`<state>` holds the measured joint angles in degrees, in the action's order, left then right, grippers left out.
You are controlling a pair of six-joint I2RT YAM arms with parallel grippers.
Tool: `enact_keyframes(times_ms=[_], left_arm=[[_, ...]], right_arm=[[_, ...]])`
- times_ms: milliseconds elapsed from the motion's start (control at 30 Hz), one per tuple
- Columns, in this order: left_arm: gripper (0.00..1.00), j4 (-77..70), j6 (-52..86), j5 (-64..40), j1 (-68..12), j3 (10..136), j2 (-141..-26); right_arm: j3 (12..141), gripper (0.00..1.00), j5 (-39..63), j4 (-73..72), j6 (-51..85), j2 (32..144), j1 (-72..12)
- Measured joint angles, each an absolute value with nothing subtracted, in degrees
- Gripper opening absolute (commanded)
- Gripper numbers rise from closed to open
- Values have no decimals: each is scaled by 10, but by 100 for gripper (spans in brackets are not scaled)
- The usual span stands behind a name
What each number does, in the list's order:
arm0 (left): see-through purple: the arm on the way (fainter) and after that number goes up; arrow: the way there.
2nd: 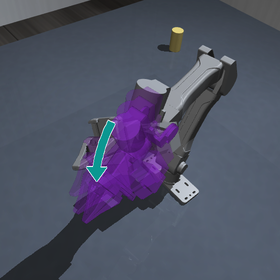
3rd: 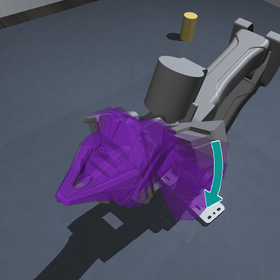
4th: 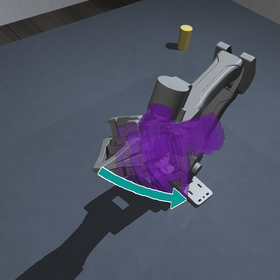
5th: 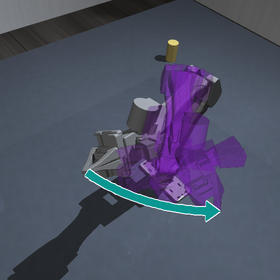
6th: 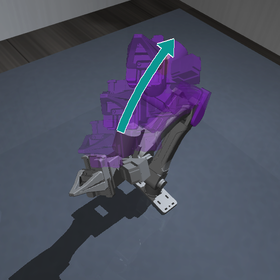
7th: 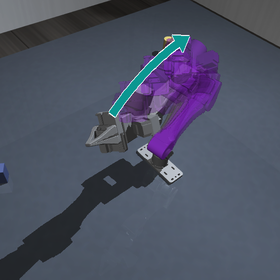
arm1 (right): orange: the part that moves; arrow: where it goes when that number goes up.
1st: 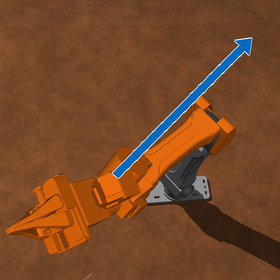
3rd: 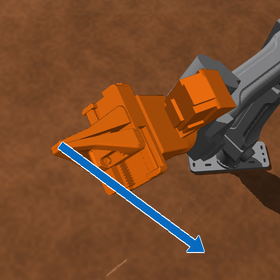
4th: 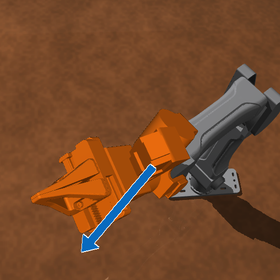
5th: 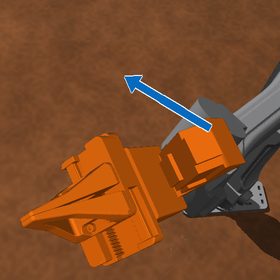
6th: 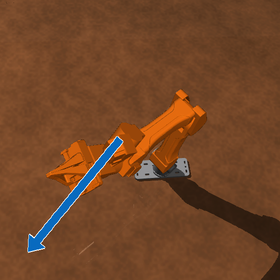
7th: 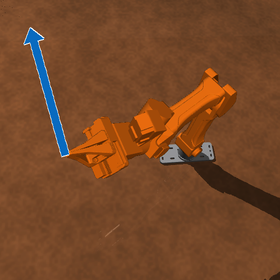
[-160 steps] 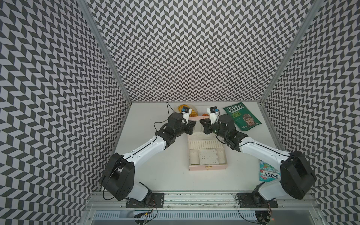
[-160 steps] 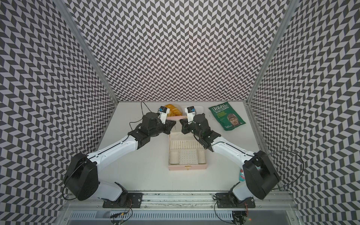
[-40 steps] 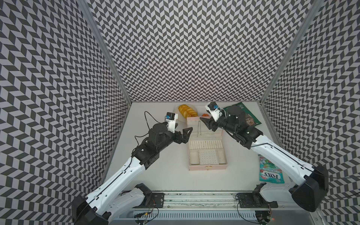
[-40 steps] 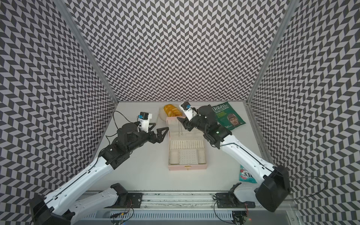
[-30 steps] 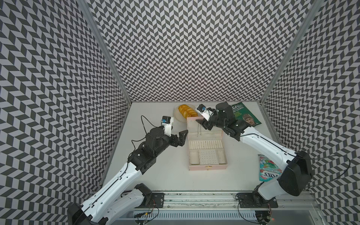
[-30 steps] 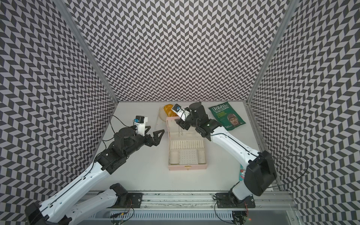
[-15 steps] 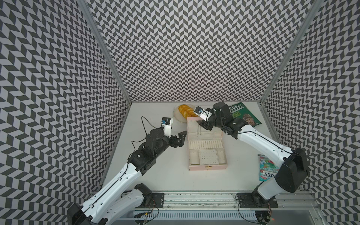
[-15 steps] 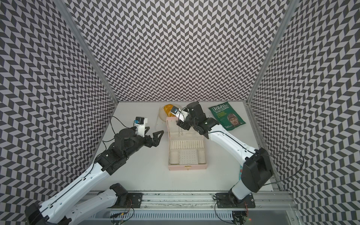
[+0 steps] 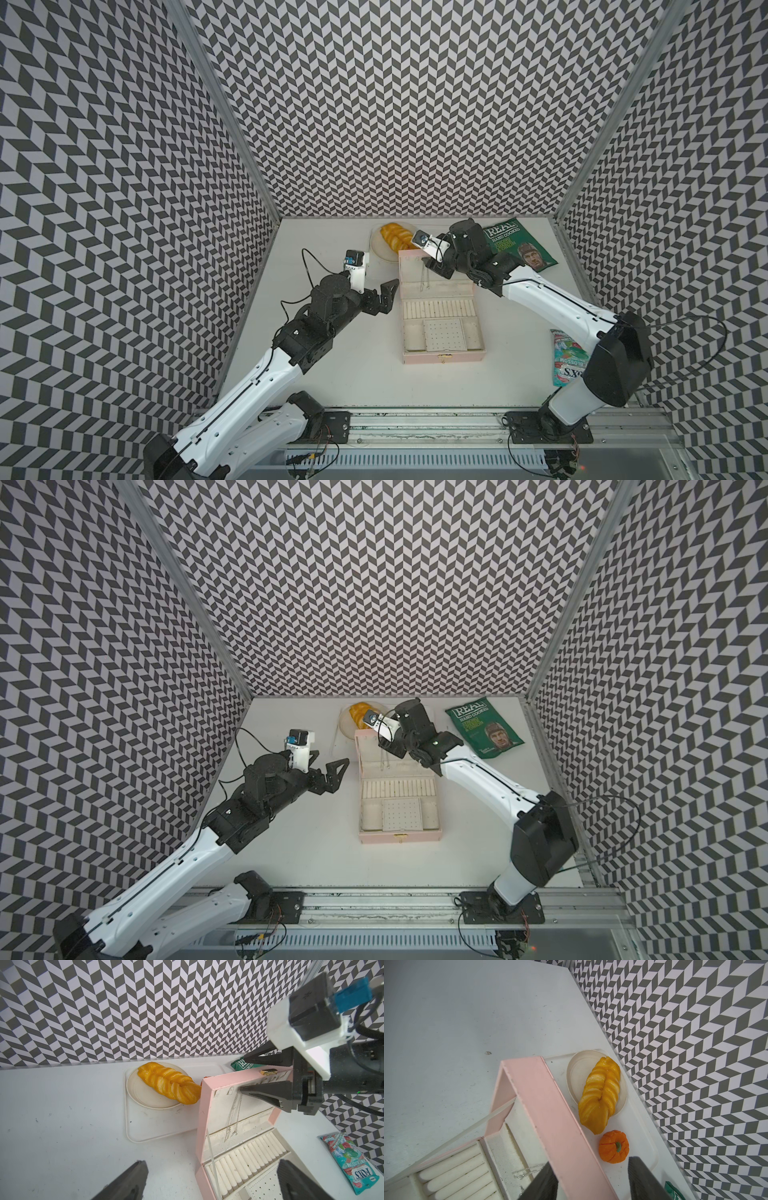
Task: Put jewelry chain into jewelry box
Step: Close the fastener on the jewelry box.
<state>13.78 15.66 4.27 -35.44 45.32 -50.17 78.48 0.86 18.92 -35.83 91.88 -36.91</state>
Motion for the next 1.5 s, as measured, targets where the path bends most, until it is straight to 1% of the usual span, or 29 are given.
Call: enact_keyframes(times_ms=[200, 400, 700, 867, 1100, 1367, 1500], left_arm=[[100, 138, 155, 43, -354, 447, -502], [100, 138, 155, 43, -354, 447, -502], [100, 138, 155, 43, -354, 447, -502], [100, 138, 155, 43, -354, 447, -502], [100, 138, 155, 43, -354, 447, -502], [100, 138, 154, 43, -354, 447, -502], [100, 138, 154, 43, -354, 447, -502]], right_arm=[[779, 54, 1, 189, -363, 919, -369], [775, 56, -4, 185, -367, 919, -369], [768, 41, -5, 170, -371, 915, -369], [768, 40, -4, 166, -370, 915, -369], [768, 32, -5, 162, -370, 915, -369], [755, 31, -18, 141, -358, 915, -369], [748, 35, -20, 130, -353, 912, -370]])
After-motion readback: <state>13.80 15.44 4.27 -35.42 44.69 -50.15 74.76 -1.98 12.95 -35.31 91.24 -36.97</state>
